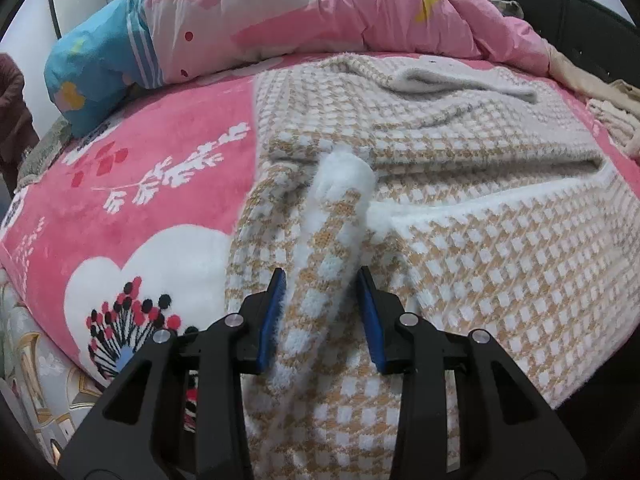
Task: Fold large clothes
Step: 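Grasp the same coat edge with the right gripper beside the left gripper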
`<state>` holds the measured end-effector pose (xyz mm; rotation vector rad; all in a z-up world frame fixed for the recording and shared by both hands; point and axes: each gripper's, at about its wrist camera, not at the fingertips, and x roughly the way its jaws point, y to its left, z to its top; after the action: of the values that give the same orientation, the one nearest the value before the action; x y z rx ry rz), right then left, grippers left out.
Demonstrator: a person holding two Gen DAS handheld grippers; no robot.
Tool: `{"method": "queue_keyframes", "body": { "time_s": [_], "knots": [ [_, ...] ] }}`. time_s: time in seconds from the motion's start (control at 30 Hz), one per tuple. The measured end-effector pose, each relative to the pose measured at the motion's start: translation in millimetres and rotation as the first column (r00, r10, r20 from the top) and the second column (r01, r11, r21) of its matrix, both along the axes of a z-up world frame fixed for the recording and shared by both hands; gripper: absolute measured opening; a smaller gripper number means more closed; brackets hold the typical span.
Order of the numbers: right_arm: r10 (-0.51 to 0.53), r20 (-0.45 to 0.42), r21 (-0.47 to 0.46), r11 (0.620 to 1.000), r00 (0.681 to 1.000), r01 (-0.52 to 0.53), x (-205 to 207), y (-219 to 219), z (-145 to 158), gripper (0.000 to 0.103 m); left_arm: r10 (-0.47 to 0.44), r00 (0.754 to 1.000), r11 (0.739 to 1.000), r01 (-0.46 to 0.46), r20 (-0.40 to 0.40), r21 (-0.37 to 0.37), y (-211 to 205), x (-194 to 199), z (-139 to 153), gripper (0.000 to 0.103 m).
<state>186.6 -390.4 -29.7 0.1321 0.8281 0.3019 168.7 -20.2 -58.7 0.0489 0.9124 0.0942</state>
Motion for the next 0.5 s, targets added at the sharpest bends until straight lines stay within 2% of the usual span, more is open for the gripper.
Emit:
{"method": "queue_keyframes", "body": {
  "time_s": [0.33, 0.5],
  "knots": [
    [0.073, -0.069, 0.035, 0.997, 0.995, -0.070, 71.7, -5.6, -13.6, 0.070, 0.003, 1.000, 1.000, -0.003, -0.012, 0.014, -2.6, 1.9, -2.6, 0.035],
    [0.097, -0.126, 0.060, 0.994, 0.987, -0.090, 84.4, -6.2, -25.7, 0.064, 0.003, 1.000, 1.000, -0.003, -0.013, 0.014, -1.4, 3.0, -4.2, 0.035]
  ]
}}
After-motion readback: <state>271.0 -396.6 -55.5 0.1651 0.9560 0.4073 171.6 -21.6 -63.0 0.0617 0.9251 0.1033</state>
